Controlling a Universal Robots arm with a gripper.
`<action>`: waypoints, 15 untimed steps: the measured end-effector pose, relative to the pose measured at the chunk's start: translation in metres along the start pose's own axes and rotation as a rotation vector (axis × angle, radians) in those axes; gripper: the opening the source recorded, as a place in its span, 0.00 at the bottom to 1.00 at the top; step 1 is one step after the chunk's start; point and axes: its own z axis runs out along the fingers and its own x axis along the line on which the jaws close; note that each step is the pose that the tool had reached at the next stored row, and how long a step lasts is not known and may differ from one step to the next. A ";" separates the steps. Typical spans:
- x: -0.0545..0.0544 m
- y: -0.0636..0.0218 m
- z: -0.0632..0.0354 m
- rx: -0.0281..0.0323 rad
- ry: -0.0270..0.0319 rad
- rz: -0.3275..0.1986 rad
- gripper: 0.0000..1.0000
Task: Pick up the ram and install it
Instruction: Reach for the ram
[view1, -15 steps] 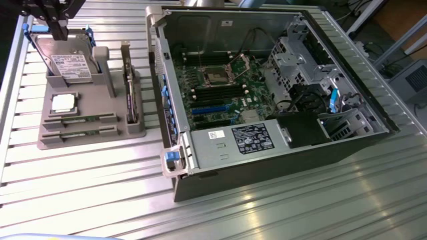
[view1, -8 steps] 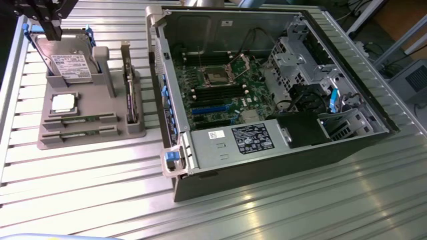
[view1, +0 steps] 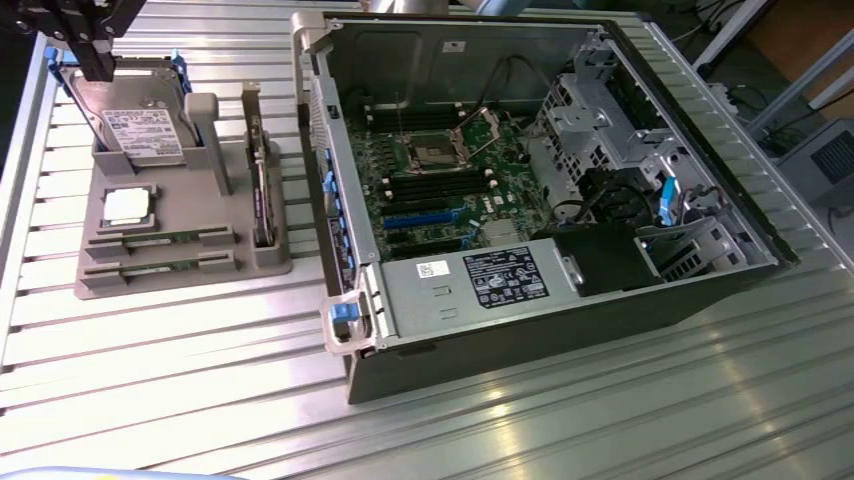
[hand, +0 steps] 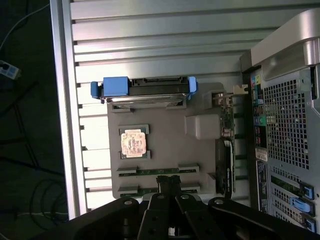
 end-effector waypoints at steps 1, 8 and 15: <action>0.001 -0.0001 0.0000 -0.0001 -0.0001 0.000 0.10; 0.007 -0.0005 -0.0002 0.0000 0.0000 0.000 0.10; 0.014 -0.0010 -0.0003 0.0000 0.0000 0.000 0.10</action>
